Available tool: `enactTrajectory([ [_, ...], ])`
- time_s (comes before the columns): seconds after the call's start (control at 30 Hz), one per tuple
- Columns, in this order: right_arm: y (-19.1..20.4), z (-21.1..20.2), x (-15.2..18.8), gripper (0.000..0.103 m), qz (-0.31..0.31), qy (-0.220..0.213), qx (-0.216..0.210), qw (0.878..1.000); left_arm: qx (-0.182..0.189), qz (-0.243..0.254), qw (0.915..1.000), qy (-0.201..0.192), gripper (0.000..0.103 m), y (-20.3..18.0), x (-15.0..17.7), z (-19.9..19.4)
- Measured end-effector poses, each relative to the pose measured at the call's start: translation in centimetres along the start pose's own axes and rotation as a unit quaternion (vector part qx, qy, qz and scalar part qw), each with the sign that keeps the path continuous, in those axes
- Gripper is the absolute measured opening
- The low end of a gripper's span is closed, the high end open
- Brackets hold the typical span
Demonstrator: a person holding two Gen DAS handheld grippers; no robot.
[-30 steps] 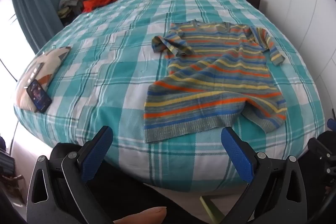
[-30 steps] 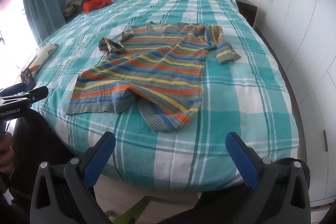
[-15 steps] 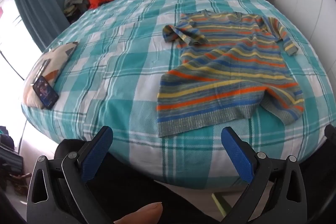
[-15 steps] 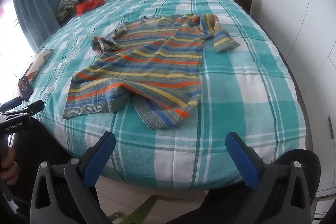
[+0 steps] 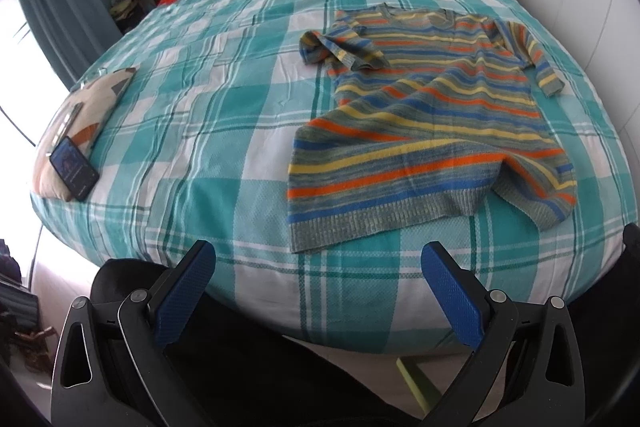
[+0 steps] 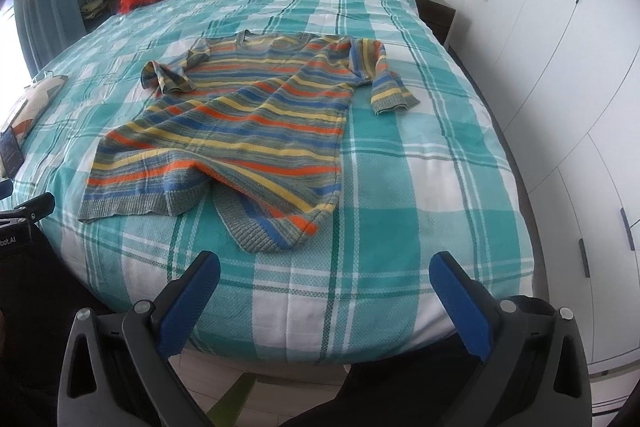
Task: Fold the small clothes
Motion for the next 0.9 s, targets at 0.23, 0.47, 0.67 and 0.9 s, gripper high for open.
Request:
enactTrajectory([
  [0.23,-0.4,0.4,0.3,0.103,0.005,0.013,0.022,1.000,0.000,-0.001,1.0000,0.000,0.103,0.3,0.0,0.0],
  [0.47,-0.5,0.2,0.3,0.103,0.004,0.015,0.033,0.999,0.005,-0.008,0.9999,0.005,0.103,0.6,0.0,0.3],
  [0.67,-1.0,0.4,0.1,0.103,0.015,0.007,0.003,1.000,0.026,-0.014,0.9993,0.023,0.103,1.2,0.1,1.9],
  [0.9,-3.7,8.1,0.5,0.102,0.113,0.056,-0.237,0.963,0.107,-0.099,0.9862,0.078,0.103,4.6,0.8,8.5],
])
Point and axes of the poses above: each gripper's, at about its wrist camera, not at the fingertips, and z roughly the way its jaws point, y to its left, x to its underside, the point moved 6 cm from there along z, roughly the way its jaws point, and after that the axes turned 11 degrees about y, right-handed, at the moved point
